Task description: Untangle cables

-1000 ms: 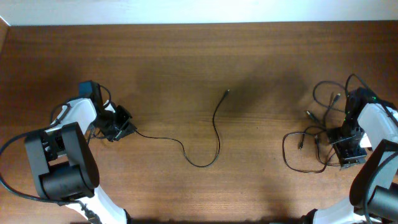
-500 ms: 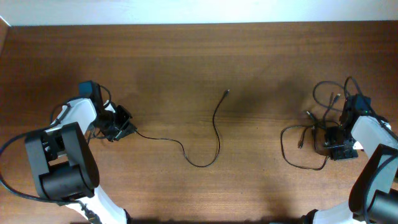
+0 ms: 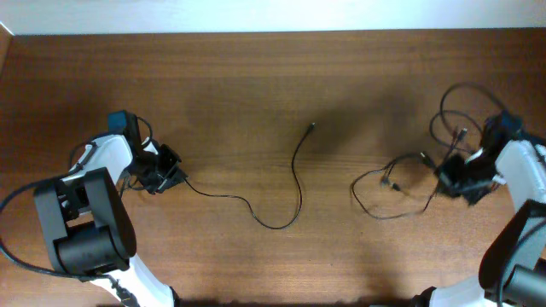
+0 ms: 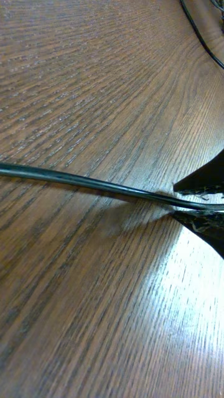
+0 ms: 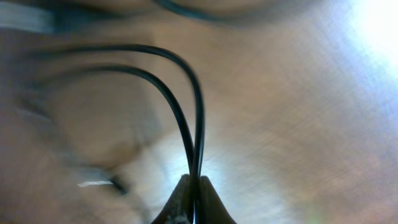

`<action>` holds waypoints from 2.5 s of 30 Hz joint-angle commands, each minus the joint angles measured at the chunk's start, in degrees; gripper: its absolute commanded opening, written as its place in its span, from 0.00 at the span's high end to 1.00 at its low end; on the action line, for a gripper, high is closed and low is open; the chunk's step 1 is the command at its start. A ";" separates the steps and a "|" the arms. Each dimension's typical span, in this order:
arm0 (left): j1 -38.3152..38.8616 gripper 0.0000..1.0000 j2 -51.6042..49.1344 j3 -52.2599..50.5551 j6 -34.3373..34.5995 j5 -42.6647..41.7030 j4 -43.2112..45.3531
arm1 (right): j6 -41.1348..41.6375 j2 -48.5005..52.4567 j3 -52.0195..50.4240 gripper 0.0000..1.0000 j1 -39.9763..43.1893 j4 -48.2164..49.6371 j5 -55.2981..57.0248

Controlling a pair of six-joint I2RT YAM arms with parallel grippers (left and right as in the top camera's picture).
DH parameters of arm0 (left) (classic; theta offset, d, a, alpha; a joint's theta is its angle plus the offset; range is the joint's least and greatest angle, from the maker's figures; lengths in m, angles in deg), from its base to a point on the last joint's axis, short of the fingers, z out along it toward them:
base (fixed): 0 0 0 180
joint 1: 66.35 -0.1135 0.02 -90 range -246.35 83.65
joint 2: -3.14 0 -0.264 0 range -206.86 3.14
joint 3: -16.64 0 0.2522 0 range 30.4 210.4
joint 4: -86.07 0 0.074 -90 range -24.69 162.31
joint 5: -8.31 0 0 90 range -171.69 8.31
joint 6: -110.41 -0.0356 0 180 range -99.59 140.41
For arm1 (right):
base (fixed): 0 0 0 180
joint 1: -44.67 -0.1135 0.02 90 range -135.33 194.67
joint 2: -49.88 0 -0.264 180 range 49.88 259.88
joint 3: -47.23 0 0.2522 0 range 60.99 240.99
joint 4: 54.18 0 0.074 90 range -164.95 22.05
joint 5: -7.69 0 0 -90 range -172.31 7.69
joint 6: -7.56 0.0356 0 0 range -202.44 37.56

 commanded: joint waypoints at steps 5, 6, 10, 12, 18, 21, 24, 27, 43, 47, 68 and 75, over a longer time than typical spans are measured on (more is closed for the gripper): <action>0.31 0.89 -3.87 -2.01 0.44 5.84 2.10 | -5.20 -2.27 11.41 0.96 -0.04 3.52 8.17; 0.31 0.88 -3.87 -2.01 0.44 5.84 2.10 | -3.63 -1.84 11.26 0.96 -0.04 3.41 10.82; 0.31 0.88 -3.87 -2.01 0.44 5.84 2.27 | -1.07 0.59 10.97 0.53 -0.04 3.52 15.96; 0.31 0.87 -3.87 -2.01 0.44 5.84 2.25 | -1.09 1.11 10.97 0.14 -0.09 2.80 15.43; 0.59 0.93 -3.87 -2.01 -0.50 5.75 2.27 | -13.00 1.11 10.97 0.01 -0.55 0.33 -3.37; 0.72 1.00 -3.85 -1.81 -4.33 3.76 2.01 | -25.33 1.11 10.95 0.01 -2.19 -2.10 -18.29; 0.50 1.00 -3.74 2.23 -5.46 -1.33 -1.31 | -27.28 1.11 10.93 0.01 -6.69 -2.32 -24.85; 1.25 1.00 -3.72 8.15 -7.19 -1.29 -7.13 | -27.28 1.11 10.93 0.01 -12.98 -2.29 -24.83; 16.48 0.99 -3.76 10.86 -8.13 -7.43 -7.02 | -12.76 6.84 10.49 0.01 -44.35 6.51 -12.90; 16.44 1.00 -3.76 14.93 -14.49 -11.98 -8.00 | -11.93 11.41 10.43 0.06 -47.67 8.90 -12.98; 12.96 1.00 -3.76 20.94 -51.39 -46.01 -13.09 | -22.80 15.65 10.45 0.14 -39.15 9.38 -42.29; 18.73 0.77 -4.15 19.47 -45.16 -28.74 -12.87 | -22.58 15.69 10.36 0.10 -33.59 3.34 -34.34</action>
